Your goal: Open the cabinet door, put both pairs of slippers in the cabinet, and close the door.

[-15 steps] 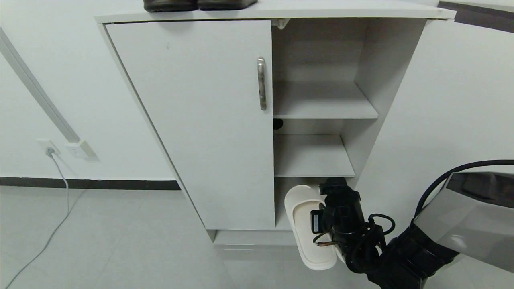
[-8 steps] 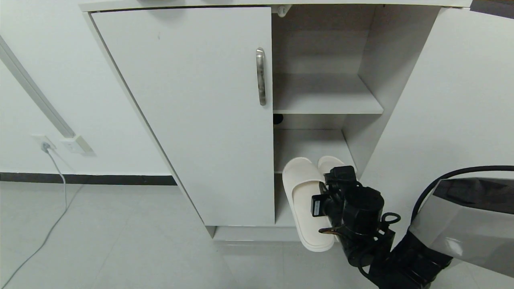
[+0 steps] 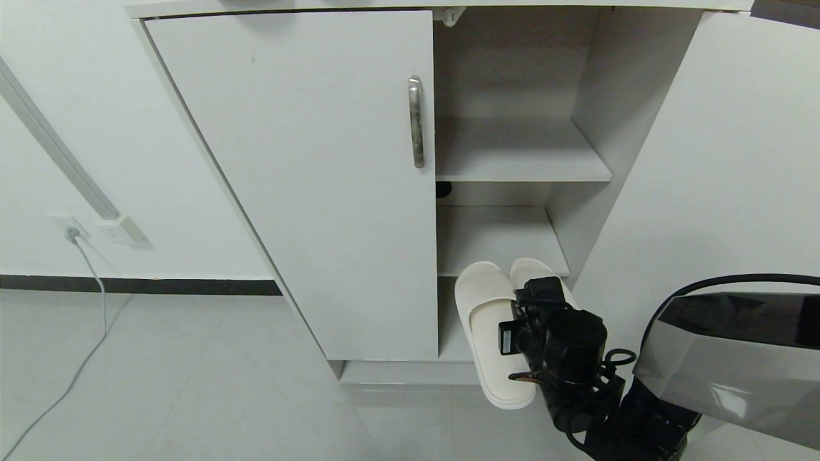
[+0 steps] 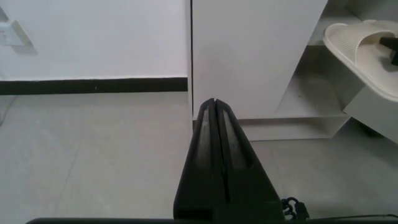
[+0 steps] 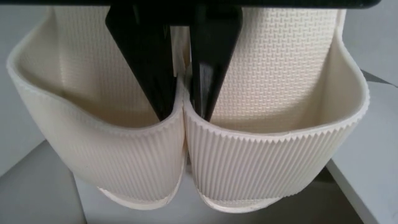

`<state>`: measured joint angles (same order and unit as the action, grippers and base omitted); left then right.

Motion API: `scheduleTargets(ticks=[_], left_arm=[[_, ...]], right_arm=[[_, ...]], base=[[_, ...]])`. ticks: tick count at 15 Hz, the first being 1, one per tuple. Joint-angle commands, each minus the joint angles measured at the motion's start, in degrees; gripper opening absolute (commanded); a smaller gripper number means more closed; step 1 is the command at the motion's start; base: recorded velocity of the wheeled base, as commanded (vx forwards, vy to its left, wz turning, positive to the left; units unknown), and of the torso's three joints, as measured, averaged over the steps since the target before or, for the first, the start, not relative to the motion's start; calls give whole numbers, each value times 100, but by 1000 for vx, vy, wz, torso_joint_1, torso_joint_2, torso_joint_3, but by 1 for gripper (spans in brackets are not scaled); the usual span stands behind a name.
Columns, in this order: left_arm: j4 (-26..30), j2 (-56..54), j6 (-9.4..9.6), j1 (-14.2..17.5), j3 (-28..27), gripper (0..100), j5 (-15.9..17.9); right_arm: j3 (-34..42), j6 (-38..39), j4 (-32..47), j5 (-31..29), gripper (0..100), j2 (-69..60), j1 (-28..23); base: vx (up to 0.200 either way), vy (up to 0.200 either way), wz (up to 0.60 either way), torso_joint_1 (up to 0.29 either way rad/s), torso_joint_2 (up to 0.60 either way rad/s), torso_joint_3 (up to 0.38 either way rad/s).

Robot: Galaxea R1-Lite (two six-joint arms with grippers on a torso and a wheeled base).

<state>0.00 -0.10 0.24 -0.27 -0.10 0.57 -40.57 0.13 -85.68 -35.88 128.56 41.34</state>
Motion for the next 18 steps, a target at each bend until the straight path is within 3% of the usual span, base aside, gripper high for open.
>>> scheduleTargets(ticks=[1, 7, 18], left_arm=[[0, 10, 2, 0, 1, 0, 4], [0, 10, -7, 0, 1, 0, -5], [0, 10, -16, 0, 1, 0, -5]], right_arm=[[-4, 4, -2, 2, 0, 11, -3], [-91, 4, 51, 2, 0, 37, -64], [-2130, 136, 1422, 63, 0, 538, -636]], base=[[200, 0, 0, 2, 2, -2], [200, 0, 0, 2, 2, 0], [0, 0, 0, 0, 0, 0]])
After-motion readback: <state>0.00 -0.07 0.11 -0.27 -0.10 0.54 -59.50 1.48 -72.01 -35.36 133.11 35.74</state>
